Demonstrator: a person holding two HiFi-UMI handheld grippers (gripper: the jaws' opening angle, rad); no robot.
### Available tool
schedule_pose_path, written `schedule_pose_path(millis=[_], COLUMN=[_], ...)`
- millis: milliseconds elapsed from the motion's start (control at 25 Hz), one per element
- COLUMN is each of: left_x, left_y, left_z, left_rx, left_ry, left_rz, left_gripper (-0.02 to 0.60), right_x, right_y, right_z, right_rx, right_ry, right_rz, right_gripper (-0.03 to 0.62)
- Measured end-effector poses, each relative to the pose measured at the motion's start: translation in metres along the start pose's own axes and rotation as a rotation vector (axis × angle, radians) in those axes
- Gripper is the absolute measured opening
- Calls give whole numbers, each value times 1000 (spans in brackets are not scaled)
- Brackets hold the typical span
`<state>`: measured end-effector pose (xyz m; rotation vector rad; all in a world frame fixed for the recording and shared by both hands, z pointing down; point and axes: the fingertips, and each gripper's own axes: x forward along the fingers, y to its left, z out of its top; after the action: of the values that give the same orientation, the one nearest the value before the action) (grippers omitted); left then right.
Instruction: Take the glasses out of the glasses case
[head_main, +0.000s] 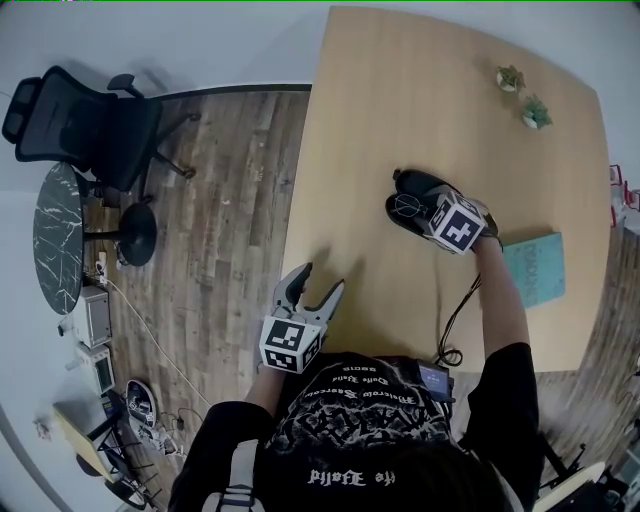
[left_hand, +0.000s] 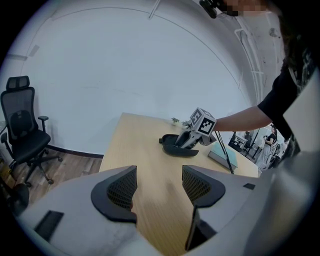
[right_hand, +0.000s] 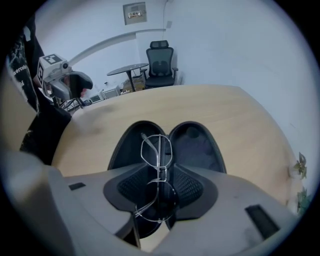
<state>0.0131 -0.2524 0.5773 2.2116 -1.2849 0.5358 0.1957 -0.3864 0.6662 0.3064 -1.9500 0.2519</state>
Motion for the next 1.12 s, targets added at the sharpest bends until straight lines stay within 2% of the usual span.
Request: schedule_pose_path(millis=[240,280,320,840,1120], left_x=[2,2,3,3,6], left_y=[1,0,0,1,-2], left_z=[-11,-11,-11,-11,-10], left_rx=[3,5,7,20,26], left_ry=[23,25,26,25,25], left_rz=[4,3,3,17,17], left_gripper=[291,291,291,291,291], right_x=[0,-1,-2,-5,-14], right_y=[-1,-1,-2,-3,-8], right_z=[1,2,2,4,6], right_rx=[5,9,18,30,74], right_ry=[-3,-14,-23,-83,-150], right_rz=[-8,-6,-3,-40,-94], right_gripper=[144,112,106,101,101])
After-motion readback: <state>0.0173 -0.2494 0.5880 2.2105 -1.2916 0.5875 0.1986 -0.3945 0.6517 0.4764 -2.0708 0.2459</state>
